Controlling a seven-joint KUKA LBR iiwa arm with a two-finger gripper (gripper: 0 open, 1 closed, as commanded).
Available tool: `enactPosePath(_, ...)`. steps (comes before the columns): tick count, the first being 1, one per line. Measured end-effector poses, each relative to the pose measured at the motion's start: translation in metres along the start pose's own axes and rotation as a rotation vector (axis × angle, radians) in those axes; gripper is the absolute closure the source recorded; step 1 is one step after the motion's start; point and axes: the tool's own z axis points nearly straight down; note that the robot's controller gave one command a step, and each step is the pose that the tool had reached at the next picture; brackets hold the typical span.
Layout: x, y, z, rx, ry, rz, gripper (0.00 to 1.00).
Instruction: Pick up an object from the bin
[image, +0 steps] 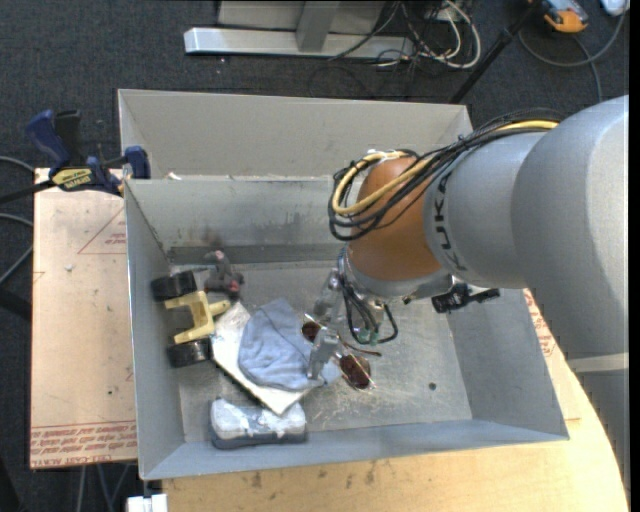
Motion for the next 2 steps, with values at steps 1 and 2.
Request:
enactPosePath(1,0.0289,0.019,0.0134,0.006,-0.006,-0.231,1.0)
enactPosePath(2,0.0288,0.019,0.0134,0.006,-0.006,-0.231,1.0)
